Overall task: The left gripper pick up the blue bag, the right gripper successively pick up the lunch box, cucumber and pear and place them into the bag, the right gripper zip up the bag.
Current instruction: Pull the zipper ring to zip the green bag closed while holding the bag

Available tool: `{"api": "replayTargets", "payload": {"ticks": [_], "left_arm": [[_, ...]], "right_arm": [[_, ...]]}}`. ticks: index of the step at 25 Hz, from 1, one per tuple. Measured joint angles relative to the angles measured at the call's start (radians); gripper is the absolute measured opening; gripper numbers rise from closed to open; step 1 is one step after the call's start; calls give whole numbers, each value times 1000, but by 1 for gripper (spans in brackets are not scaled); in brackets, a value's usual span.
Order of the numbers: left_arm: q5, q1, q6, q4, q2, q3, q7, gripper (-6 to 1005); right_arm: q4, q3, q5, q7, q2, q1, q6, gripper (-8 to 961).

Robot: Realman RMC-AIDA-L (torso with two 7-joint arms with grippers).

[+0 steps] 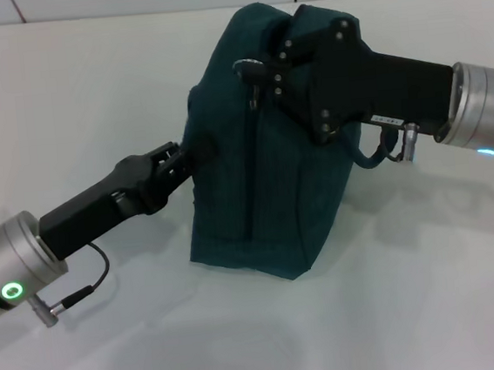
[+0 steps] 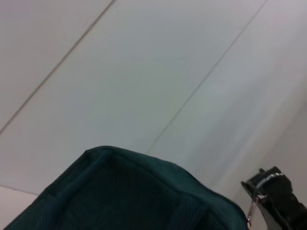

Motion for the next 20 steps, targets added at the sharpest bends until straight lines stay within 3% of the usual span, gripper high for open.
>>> {"api": "replayTargets", "payload": {"ticks": [4,9,20], "left_arm": [[-1,-4,4,0,-1,22,22,159],[1,-11,5,0,0,56,27,68],[5,-6,49,3,6,98,30,55]], "right_arm": [[3,1,13,-7,0,-2,0,34],[5,5,37,-11,0,-5,2,35],[5,19,39,-27,-3,-19,39,36]]}}
